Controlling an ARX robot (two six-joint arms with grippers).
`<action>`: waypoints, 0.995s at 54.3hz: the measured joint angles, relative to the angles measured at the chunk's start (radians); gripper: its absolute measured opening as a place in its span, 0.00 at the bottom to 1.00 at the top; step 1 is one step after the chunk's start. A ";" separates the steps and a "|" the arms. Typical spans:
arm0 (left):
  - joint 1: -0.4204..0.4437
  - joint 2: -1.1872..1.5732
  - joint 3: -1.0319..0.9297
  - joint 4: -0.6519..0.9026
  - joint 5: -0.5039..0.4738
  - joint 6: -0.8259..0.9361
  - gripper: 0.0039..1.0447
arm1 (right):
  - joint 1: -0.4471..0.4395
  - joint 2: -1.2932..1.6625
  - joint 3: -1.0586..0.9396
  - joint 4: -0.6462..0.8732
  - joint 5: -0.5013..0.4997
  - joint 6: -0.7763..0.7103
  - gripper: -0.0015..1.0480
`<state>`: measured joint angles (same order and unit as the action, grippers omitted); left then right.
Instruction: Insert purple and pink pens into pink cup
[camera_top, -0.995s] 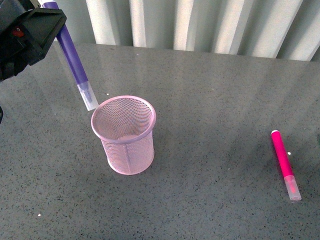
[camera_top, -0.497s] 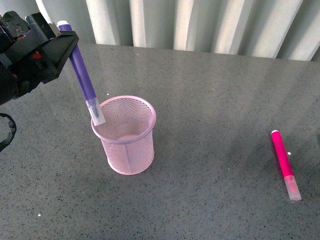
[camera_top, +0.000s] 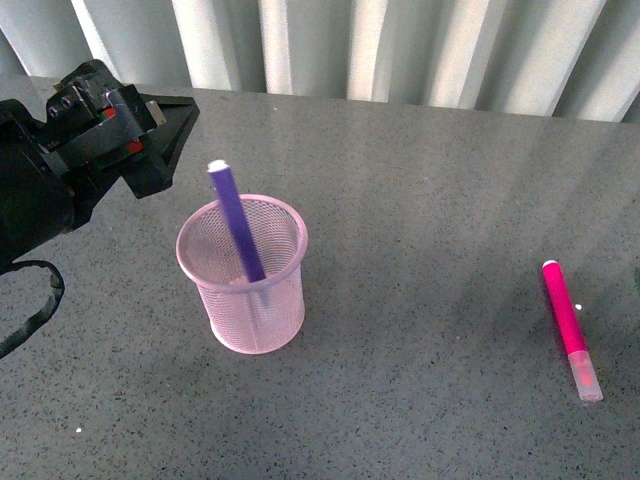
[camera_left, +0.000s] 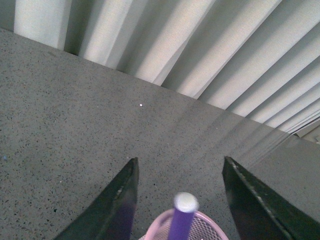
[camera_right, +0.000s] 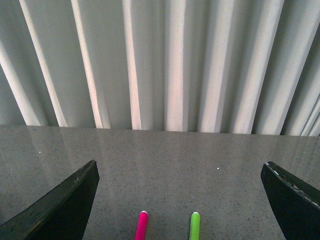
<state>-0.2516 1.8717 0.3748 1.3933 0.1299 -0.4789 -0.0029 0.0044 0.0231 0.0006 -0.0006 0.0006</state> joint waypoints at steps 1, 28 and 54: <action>-0.002 0.001 0.000 0.000 -0.001 -0.002 0.57 | 0.000 0.000 0.000 0.000 0.000 0.000 0.93; 0.335 -0.694 -0.092 -0.430 0.125 0.070 0.94 | 0.000 0.000 0.000 0.000 0.000 0.000 0.93; 0.323 -0.808 -0.163 -0.552 -0.058 0.373 0.67 | 0.000 0.000 0.000 0.000 0.000 0.000 0.93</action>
<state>0.0719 1.0634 0.2115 0.8413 0.0715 -0.1062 -0.0029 0.0044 0.0231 0.0006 -0.0006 0.0006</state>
